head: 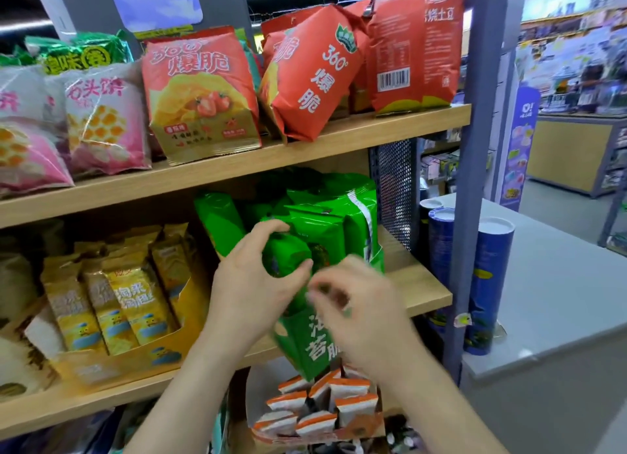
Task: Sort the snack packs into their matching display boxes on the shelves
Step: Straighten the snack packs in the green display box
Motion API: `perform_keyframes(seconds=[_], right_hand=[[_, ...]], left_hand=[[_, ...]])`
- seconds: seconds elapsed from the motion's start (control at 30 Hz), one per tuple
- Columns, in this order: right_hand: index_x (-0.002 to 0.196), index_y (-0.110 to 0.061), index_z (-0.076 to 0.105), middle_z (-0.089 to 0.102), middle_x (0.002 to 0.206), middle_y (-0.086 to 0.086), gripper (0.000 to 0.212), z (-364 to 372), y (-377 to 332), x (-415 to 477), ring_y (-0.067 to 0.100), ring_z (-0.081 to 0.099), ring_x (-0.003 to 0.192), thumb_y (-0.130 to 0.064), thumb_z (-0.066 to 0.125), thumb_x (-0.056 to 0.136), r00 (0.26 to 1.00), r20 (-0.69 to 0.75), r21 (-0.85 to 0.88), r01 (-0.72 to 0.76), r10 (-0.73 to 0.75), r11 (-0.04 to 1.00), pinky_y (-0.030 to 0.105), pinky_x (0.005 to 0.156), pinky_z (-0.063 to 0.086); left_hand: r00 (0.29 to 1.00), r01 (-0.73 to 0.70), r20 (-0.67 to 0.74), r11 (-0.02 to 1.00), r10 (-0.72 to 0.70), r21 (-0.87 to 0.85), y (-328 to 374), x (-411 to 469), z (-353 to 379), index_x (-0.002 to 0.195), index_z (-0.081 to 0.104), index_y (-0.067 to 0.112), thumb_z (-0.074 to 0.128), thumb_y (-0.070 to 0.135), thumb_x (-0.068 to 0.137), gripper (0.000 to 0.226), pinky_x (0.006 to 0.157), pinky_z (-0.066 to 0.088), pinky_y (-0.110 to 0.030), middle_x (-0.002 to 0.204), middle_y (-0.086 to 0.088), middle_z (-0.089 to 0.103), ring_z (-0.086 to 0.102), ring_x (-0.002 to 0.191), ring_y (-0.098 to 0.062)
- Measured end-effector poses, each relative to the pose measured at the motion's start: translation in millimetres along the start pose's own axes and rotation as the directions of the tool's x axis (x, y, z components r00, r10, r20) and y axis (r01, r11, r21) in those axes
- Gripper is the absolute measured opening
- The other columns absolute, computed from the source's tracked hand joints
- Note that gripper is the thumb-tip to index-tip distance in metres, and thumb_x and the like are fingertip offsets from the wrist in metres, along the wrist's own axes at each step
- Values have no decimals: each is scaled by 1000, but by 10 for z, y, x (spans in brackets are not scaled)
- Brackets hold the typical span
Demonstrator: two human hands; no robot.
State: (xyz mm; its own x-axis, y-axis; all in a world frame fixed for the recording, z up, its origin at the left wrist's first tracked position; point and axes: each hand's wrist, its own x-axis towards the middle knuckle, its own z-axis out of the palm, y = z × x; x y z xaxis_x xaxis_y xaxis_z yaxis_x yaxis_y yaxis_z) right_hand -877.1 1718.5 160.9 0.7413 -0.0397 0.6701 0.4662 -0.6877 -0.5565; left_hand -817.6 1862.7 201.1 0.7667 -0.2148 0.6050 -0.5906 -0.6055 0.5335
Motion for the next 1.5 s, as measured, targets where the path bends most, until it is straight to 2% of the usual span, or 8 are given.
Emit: perform_keyframes(seconds=[0.1,0.33,0.53,0.77,0.9,1.07,1.2,1.5], right_hand=[[127,-30,57,49,110,-11,39,-392,5,293,1,50,85,-32,66,89,986,-168,-48,-16,8,999,18,77,44],[141,-31,47,59,125,-5,60,-353,-108,845,21,55,118,-48,66,87,957,289,-482,158,-13,862,37,94,46],[121,-22,61,64,100,4,42,-367,-223,946,26,60,95,-47,63,87,993,-109,-357,-76,40,931,35,82,47],[92,-23,71,56,61,-10,44,-284,-177,665,6,55,65,-57,43,95,966,196,-68,-158,168,985,27,60,35],[127,-27,60,56,105,-2,46,-561,103,718,16,58,92,-52,61,88,956,-154,-155,-274,251,949,40,81,51],[144,-31,26,46,124,6,84,-250,264,792,30,56,110,-45,77,79,944,-73,-377,-324,321,868,37,81,46],[142,-33,34,62,124,3,87,-403,324,870,23,62,111,-20,86,73,949,-124,-5,-294,291,956,41,97,49],[133,-23,50,73,114,3,68,-651,437,960,13,68,107,17,67,81,873,477,368,-299,96,880,25,82,54]], left_hand=[[998,49,-17,976,-54,-211,-71,-31,-33,108,58,36,81,24,75,43,80,57,-25,98,24,65,62,93,7],[997,-57,-68,986,47,-159,-131,-38,-28,112,57,33,81,25,74,45,86,51,-22,109,20,60,57,104,-1],[997,-43,-62,992,36,-119,-145,-30,-48,110,50,30,83,29,68,54,84,39,-7,108,10,50,49,104,1],[984,-133,125,989,124,70,66,84,-89,138,39,53,76,46,70,77,88,51,-33,120,18,39,47,106,-2],[987,-145,66,989,144,8,27,126,-53,122,60,42,81,38,71,55,90,50,-31,115,22,53,53,104,1],[990,-138,32,990,139,-39,-20,145,-24,116,66,38,81,40,69,49,87,47,-17,111,23,55,54,104,4],[995,-98,28,994,99,-56,-48,166,-51,113,66,40,81,44,68,47,86,47,-19,110,23,56,55,103,3],[993,-37,102,988,52,-151,-92,292,-126,103,68,38,85,25,67,42,87,49,-25,105,21,61,57,99,2]])
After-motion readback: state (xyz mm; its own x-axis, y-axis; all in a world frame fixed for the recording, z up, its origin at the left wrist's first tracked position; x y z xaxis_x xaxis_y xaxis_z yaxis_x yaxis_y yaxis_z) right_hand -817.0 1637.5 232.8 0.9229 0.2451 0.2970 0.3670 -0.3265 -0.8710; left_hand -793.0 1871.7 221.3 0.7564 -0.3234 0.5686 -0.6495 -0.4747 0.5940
